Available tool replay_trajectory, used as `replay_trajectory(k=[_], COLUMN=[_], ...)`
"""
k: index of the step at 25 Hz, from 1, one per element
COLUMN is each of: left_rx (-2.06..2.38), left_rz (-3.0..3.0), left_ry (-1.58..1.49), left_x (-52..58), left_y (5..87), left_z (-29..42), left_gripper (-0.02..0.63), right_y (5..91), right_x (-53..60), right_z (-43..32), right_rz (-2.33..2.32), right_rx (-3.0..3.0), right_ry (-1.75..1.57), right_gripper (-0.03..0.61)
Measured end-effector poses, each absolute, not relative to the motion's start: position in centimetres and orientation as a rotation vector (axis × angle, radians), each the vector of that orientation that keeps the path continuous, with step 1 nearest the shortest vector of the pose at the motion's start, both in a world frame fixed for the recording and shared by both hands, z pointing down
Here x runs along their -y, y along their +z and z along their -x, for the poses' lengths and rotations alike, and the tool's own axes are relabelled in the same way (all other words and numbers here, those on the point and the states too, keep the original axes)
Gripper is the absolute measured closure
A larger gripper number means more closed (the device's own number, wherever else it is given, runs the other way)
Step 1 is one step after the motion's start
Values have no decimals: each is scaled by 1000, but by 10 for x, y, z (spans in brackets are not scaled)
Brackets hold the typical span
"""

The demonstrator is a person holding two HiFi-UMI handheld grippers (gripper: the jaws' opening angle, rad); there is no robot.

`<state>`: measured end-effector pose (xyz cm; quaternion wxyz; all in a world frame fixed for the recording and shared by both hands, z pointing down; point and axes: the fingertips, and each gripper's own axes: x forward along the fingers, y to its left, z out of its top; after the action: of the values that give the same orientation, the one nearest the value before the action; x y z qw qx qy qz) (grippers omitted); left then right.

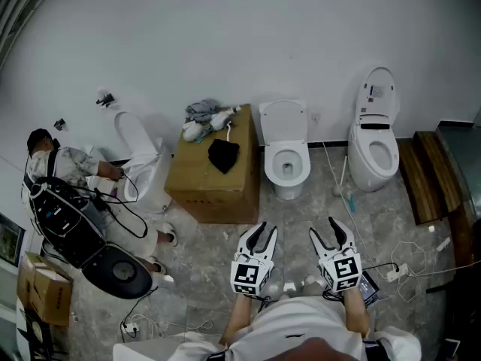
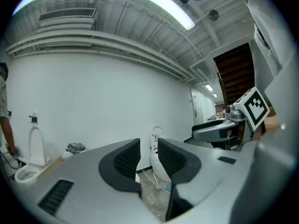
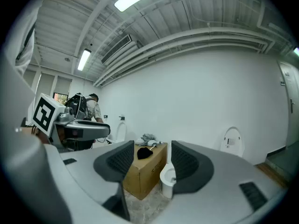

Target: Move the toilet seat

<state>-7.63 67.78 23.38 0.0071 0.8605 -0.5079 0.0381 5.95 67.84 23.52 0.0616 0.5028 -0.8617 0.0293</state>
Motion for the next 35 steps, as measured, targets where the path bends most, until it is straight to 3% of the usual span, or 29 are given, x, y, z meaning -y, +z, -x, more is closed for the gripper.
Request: replay_trajectory(k=[12,35], left_rx=[1579,1663], left_rz=[-2701,-2587], left_ry=[131,222], left_x=[-652,-476], left_y=[242,249], left_z=[88,65], left_gripper=[480,479], right_y=[252,267], right_x=[-653,-470], right_z=[-49,-80], right_rz=[-1531,-1444], right_rx=[2577,2591], right_ry=[93,199], right_gripper=[322,322])
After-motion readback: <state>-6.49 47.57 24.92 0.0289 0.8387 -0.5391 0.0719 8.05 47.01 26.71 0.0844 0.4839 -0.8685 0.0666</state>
